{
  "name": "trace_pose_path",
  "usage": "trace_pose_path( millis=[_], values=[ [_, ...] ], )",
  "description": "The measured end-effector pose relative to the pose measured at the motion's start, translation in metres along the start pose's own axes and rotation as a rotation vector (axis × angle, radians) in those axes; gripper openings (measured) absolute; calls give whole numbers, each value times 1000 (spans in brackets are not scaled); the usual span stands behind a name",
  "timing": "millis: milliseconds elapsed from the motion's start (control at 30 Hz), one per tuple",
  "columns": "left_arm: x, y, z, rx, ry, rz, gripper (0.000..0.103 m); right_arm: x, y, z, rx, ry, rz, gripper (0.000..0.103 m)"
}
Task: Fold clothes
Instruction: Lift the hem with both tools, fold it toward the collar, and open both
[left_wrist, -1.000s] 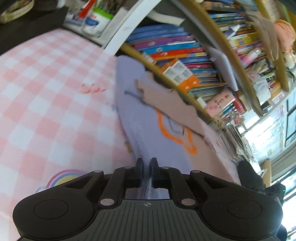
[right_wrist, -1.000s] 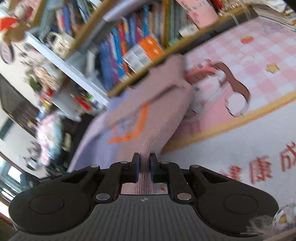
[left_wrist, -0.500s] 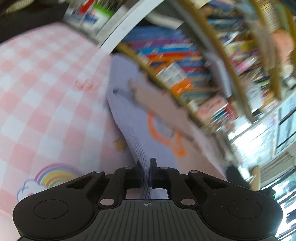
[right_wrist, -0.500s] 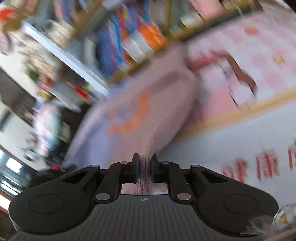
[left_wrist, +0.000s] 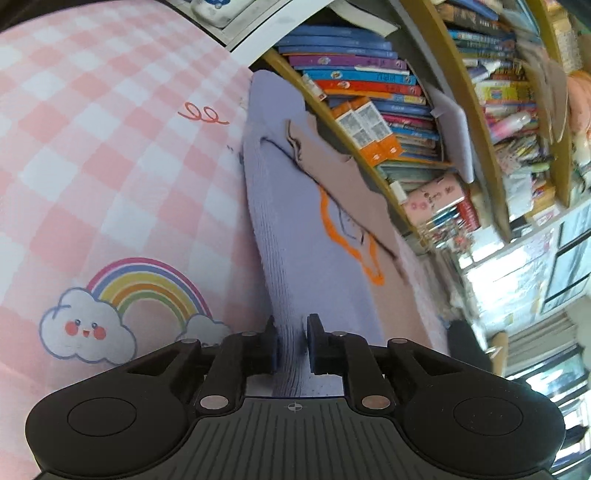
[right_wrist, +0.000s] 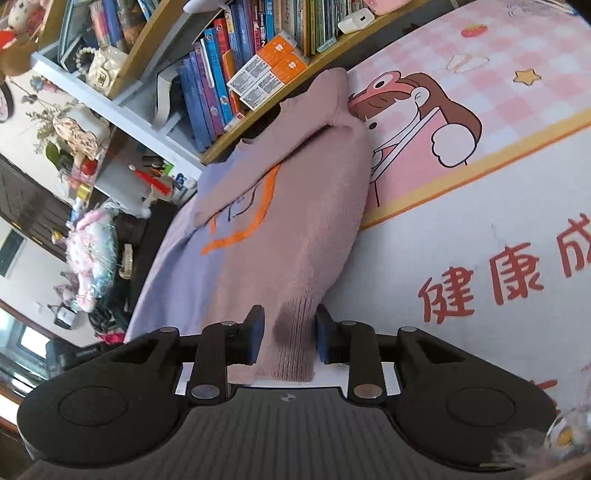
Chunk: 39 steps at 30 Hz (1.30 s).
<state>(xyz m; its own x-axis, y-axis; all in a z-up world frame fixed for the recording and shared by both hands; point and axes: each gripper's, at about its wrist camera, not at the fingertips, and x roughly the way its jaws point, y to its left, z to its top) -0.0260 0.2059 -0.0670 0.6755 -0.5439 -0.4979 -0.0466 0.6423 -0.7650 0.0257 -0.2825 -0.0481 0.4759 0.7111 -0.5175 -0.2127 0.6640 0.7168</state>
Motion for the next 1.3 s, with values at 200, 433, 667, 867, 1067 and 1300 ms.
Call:
trace_pose_path(
  millis=[200, 433, 667, 867, 1067, 1300],
  values=[
    [-10, -6, 8, -33, -83, -80, 4, 0, 2, 9, 22, -46, 18, 10],
    [-69, -42, -10, 51, -167, -202, 4, -66, 47, 4, -56, -169, 128, 9],
    [-119, -51, -61, 51, -169, -278, 4, -128, 79, -51, -132, -164, 132, 9],
    [-130, -54, -79, 30, -186, -322, 4, -170, 94, -94, -167, -186, 128, 9],
    [-111, -56, -55, -12, -225, -363, 5, -171, 93, -79, -130, -275, 205, 10],
    [-83, -52, -25, -62, -253, -377, 5, -125, 73, -25, -20, -329, 239, 10]
  ],
)
